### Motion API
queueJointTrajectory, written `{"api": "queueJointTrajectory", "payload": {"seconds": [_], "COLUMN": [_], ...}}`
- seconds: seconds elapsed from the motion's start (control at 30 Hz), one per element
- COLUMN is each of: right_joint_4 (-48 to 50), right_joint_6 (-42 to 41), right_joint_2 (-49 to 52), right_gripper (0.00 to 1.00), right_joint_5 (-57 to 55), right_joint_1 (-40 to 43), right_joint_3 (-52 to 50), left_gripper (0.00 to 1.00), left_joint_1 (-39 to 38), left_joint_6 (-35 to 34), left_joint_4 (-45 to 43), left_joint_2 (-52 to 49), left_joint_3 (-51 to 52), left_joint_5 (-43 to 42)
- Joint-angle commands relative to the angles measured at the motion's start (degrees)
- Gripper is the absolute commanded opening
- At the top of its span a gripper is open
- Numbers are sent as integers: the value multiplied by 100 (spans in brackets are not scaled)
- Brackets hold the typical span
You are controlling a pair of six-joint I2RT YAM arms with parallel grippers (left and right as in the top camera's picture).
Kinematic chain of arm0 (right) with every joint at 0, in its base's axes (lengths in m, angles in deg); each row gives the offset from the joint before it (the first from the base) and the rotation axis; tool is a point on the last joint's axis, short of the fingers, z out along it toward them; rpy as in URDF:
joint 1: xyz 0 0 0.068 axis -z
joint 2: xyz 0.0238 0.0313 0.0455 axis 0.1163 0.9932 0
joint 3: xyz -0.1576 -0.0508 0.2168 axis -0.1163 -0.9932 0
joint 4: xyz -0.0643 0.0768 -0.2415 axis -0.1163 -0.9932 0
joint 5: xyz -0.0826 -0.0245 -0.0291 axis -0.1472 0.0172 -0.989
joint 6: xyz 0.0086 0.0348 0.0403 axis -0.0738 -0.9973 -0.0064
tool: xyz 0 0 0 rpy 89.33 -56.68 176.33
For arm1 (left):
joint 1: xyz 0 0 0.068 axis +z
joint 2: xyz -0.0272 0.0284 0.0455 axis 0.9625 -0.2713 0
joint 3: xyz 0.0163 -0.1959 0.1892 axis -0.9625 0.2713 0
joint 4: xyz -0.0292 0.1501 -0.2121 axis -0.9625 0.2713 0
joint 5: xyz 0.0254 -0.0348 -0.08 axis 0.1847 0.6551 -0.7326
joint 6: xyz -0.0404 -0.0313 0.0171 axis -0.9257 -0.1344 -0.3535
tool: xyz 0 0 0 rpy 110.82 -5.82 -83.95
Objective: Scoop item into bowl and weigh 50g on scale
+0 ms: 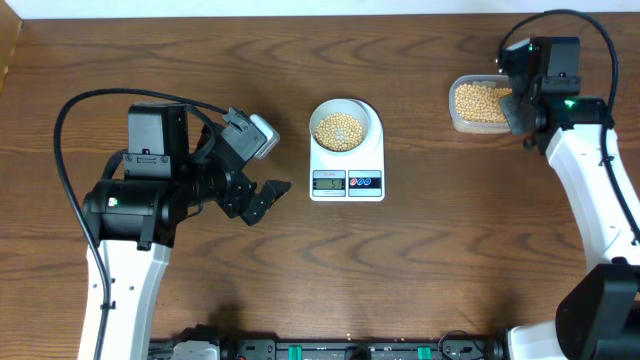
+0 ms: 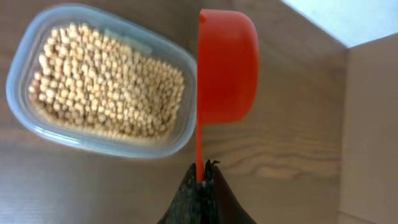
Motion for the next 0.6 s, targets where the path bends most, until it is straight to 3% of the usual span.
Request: {"api": "queueJointTrajectory", "payload": {"seconds": [0.0, 0.07, 0.17, 0.57], "right_joint_4": [46, 120, 367, 619], "right_joint_6": [-129, -149, -153, -20], "right_joint_2": [-79, -33, 120, 1128], "right_gripper": [1, 1, 1, 1], "right_joint_5": [2232, 4843, 6395, 5049], "right_joint_1": [-140, -186, -321, -1596], "right_joint_3": [17, 15, 15, 15], "left_gripper": [99, 99, 99, 99], "left_joint_1": [35, 35, 35, 35], "left_joint_6": [-26, -26, -26, -26], "left_joint_4": [4, 4, 4, 4], "left_joint_2": [31, 31, 31, 31], "left_joint_3": [-164, -164, -164, -164], "left_joint_5": [-116, -116, -116, -116]}}
